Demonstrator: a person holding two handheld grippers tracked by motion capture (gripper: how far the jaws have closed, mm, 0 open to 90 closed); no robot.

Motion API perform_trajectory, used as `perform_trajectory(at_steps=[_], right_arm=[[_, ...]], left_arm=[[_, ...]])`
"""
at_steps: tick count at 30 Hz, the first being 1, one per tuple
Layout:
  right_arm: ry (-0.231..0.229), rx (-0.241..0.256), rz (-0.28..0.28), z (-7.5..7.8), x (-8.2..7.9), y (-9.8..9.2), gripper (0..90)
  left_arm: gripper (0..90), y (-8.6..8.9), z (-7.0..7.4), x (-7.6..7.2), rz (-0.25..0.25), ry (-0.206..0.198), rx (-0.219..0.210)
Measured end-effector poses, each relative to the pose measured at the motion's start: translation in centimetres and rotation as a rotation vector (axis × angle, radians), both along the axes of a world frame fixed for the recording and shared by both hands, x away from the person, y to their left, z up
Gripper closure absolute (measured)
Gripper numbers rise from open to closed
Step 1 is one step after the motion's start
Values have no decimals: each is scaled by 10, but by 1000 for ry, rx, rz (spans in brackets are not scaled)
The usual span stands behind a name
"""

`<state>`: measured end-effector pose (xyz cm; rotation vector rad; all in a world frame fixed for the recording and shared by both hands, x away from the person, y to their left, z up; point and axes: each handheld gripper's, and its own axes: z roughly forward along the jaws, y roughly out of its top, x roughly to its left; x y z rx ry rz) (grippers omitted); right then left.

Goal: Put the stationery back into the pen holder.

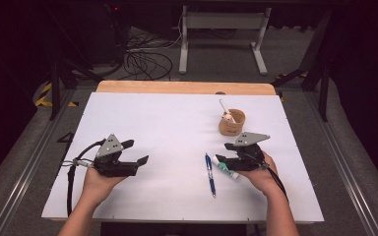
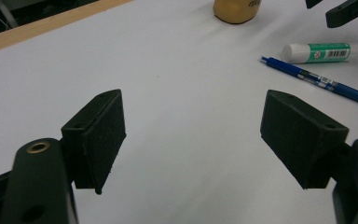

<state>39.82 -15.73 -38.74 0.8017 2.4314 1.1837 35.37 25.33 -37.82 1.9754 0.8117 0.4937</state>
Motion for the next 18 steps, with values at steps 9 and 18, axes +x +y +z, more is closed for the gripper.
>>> perform_trajectory(at_steps=[9, 18], right_arm=[[29, -57, 11, -9, 1, 9, 526], [64, -90, 12, -15, 4, 14, 562]], left_arm=[[228, 0, 0, 0, 0, 4, 0], [228, -1, -1, 0, -2, 2, 3]])
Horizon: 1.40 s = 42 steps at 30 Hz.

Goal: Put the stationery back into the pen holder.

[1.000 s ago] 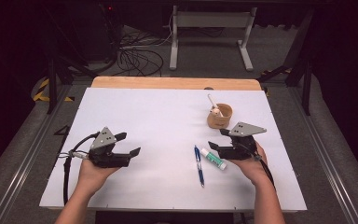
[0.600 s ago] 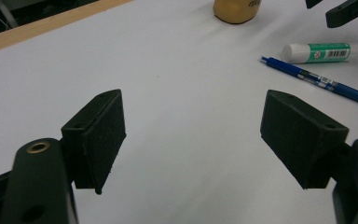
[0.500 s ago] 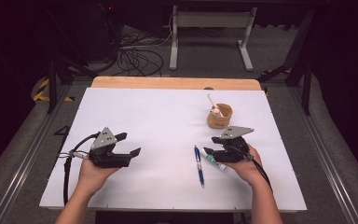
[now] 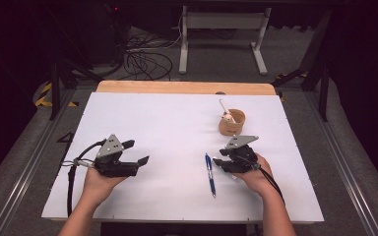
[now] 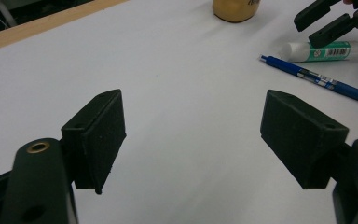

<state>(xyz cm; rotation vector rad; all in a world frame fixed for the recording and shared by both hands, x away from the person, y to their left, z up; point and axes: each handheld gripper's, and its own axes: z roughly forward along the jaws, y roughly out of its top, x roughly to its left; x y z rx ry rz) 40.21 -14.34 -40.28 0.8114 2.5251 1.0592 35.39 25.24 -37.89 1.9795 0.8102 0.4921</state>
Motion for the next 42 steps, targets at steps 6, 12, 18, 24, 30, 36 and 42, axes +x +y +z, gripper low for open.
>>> perform_trajectory(at_steps=[6, 12, 18, 24, 30, 36, 42], right_arm=[[21, -9, -1, -4, 1, 2, 573], [44, -29, 1, -9, 3, 5, 583], [63, -48, -1, -13, 5, 6, 599], [75, -63, 3, -16, 6, 6, 612], [88, -79, -4, -19, 8, 7, 625], [89, -78, -13, -20, 8, 7, 639], [93, -77, -19, -20, 8, 7, 650]], left_arm=[[228, 0, 0, 0, -1, 1, 2], [228, 0, 0, 0, -1, 1, 2], [229, -1, 0, 0, -3, 2, 3], [228, -1, 0, 0, -2, 1, 6], [228, -1, -1, 0, -2, 3, 5], [228, -2, -1, 0, -3, 11, 0], [228, -2, -1, 0, -4, 8, 2]])
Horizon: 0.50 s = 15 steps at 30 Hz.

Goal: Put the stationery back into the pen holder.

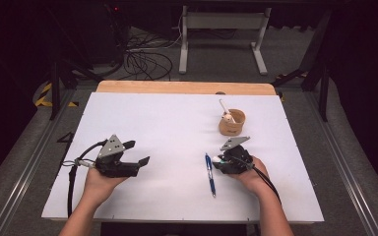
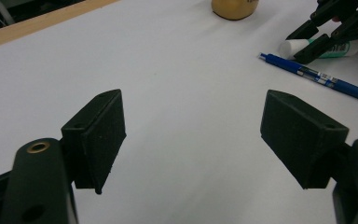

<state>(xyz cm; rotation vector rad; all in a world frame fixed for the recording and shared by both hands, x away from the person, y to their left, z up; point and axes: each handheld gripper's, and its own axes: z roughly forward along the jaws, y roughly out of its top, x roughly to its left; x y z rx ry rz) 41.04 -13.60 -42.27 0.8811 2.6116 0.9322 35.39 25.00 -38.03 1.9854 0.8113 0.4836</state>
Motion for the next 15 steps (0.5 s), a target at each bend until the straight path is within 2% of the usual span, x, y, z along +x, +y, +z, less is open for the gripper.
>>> perform_trajectory(at_steps=[10, 15], right_arm=[[-14, -10, -1, 1, -1, 1, 654], [-50, 26, -21, 8, -2, -1, 654]], left_arm=[[229, 0, 0, 0, -1, -2, 3], [229, 0, 0, 0, -4, 0, 5]])
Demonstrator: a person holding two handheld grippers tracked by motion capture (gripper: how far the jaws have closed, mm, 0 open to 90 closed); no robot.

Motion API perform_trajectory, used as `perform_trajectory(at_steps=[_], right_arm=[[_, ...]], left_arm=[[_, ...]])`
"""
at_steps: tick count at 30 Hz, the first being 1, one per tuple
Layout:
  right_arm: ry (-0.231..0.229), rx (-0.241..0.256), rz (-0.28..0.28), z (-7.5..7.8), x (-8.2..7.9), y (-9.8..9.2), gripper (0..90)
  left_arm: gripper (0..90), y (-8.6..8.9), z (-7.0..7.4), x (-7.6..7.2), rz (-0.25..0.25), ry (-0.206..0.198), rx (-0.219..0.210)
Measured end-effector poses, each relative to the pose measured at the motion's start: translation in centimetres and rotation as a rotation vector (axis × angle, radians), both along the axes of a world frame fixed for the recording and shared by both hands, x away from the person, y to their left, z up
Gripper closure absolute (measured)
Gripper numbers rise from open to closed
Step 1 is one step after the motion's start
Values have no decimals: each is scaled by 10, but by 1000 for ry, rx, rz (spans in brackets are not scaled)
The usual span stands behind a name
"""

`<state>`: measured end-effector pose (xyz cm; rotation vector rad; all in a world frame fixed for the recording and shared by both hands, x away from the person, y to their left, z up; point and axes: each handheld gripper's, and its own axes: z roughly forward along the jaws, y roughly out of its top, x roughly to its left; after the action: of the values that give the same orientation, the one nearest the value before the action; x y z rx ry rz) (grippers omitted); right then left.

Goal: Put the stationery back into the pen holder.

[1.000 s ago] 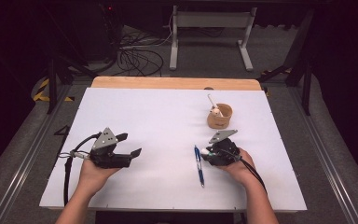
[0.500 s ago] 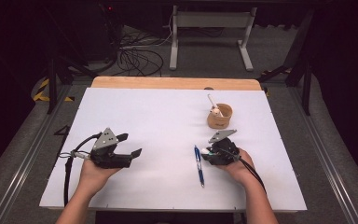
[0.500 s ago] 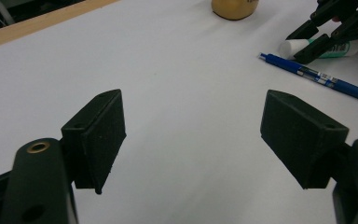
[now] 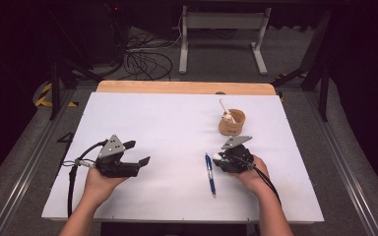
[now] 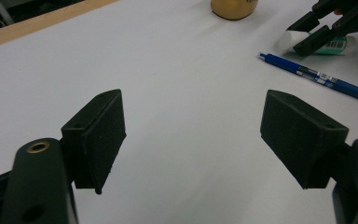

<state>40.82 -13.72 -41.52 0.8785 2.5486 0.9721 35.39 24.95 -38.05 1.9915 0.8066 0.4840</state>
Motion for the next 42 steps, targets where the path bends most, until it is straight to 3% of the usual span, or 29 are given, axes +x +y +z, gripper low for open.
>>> perform_trajectory(at_steps=[10, 26, 34, 42], right_arm=[[-68, 79, -32, 10, -2, -6, 655], [-152, 163, -61, 17, -5, -13, 656], [-173, 218, -64, 19, -6, -15, 655], [-191, 238, -71, 20, -7, -16, 656]], left_arm=[[230, -1, 0, 0, -1, 4, -9], [230, 0, 0, 0, -2, -5, -1], [230, 0, 0, 0, -3, -5, -1], [231, -2, -1, 0, -6, 0, -3]])
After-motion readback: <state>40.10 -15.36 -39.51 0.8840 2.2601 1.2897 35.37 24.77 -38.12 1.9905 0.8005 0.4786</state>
